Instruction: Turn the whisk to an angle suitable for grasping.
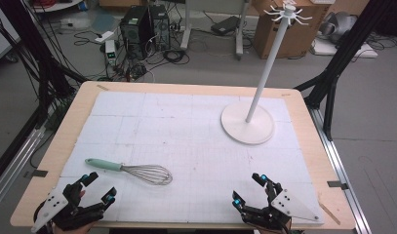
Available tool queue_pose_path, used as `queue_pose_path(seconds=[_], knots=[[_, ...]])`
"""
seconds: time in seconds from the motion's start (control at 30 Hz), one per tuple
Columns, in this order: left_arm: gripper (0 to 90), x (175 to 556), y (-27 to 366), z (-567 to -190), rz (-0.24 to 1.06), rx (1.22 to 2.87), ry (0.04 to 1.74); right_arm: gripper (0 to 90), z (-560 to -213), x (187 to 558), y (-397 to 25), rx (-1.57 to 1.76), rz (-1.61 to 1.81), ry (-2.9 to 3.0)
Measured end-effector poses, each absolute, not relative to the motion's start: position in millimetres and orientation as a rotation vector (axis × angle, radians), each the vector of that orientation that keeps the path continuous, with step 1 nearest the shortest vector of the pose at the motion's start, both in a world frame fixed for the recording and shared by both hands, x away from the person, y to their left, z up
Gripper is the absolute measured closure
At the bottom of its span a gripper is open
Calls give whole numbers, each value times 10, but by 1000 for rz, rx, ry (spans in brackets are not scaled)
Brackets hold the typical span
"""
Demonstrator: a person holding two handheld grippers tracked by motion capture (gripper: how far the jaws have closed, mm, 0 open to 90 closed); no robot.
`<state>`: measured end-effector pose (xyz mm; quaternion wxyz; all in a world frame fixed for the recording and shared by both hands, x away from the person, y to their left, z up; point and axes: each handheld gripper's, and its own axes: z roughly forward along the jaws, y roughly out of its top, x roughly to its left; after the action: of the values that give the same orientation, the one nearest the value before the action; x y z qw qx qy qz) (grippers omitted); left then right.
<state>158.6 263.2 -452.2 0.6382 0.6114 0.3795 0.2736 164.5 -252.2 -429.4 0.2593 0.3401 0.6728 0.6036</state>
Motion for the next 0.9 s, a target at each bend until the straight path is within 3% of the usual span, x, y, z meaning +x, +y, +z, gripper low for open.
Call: queue_pose_path(seconds=[0.1, 0.27, 0.47, 0.5, 0.63, 0.67, 0.7, 0.9], knots=[[201, 1589, 2635, -4519, 608, 1397, 863, 152, -4293, 1646, -2523, 924, 1637, 1823], [457, 1586, 2621, -4521, 626, 1400, 841, 152, -4295, 1646, -2519, 921, 1637, 1819], [579, 1688, 2668, -4501, 595, 1419, 840, 152, -4306, 1633, -2532, 935, 1633, 1813], [645, 1702, 2688, -4491, 592, 1425, 840, 152, -4305, 1631, -2530, 932, 1630, 1811], [734, 1769, 2797, -4458, 563, 1463, 864, 152, -4311, 1643, -2517, 927, 1613, 1823], [819, 1785, 2828, -4461, 552, 1461, 883, 158, -4322, 1653, -2501, 928, 1599, 1844], [846, 1803, 2860, -4462, 547, 1464, 905, 158, -4326, 1657, -2493, 922, 1592, 1852], [898, 1937, 3058, -4405, 505, 1490, 987, 158, -4331, 1660, -2460, 901, 1578, 1872]])
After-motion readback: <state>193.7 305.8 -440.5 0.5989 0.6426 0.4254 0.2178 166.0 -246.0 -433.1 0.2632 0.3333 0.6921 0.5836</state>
